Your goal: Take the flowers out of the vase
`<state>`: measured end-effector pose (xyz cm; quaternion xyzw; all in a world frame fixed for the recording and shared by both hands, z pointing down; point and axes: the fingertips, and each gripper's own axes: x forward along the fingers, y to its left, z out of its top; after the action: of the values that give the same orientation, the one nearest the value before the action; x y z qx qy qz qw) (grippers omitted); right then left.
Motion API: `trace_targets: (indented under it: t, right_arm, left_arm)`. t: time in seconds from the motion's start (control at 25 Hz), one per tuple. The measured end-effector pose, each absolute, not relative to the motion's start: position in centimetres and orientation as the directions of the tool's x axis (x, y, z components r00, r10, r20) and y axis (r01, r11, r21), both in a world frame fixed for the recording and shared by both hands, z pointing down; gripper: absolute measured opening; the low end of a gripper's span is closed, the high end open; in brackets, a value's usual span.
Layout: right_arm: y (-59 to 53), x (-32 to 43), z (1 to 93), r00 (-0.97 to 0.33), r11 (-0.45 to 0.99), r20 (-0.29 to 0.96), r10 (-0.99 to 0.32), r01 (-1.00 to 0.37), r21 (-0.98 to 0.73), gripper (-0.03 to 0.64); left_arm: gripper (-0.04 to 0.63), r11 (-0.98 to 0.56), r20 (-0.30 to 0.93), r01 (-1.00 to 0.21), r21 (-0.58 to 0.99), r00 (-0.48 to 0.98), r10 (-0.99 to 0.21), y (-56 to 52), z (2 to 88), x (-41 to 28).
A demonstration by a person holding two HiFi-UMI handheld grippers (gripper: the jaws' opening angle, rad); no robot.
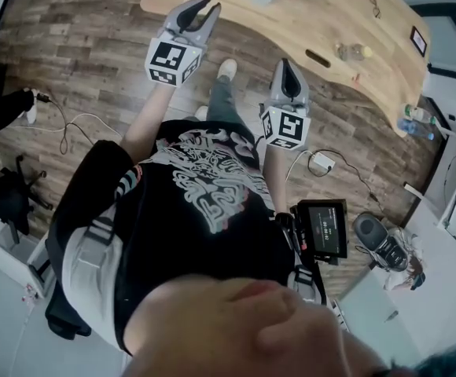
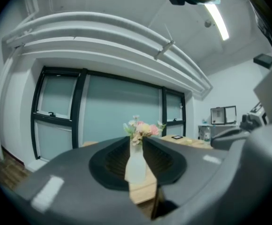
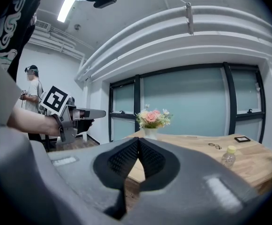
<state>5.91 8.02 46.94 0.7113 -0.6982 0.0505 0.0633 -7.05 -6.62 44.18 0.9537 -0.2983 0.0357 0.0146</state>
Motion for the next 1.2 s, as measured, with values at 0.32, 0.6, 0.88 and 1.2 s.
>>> trace_targets:
  t: [0.32, 0.6, 0.88, 1.2]
  right_arm:
    - [1.3, 9.2, 49.0, -0.003, 0.002, 0.208, -0.978, -1.0, -0.005, -0.001]
    - [-4.0, 12.4, 50.7, -0.026, 0.02, 0.249, -0.968, -0.999, -0.026, -0.002]
    - [-8.3, 14.9, 53.0, -0.037, 0.027, 0.301, -0.953, -0.999, -0.037, 0.0]
    - [-12.2, 16.9, 55.4, -0.094, 0.073, 0.345, -0.934, -0.995, -0.073, 0.092]
  left_arm:
    - [0.07, -0.819, 0.119, -0.574, -0.006, 0.813, -0.57, -12.3, 45.6, -3.7]
    - [0.127, -0.853, 0.171, -0.521, 0.012, 0.842, -0.512, -16.2, 47.6, 0.4]
    - [0.198, -0.906, 0.233, -0.422, -0.016, 0.88, -0.414, -18.2, 49.6, 4.2]
    - [0.276, -0.939, 0.29, -0.344, -0.009, 0.897, -0.332, -19.8, 52.2, 7.3]
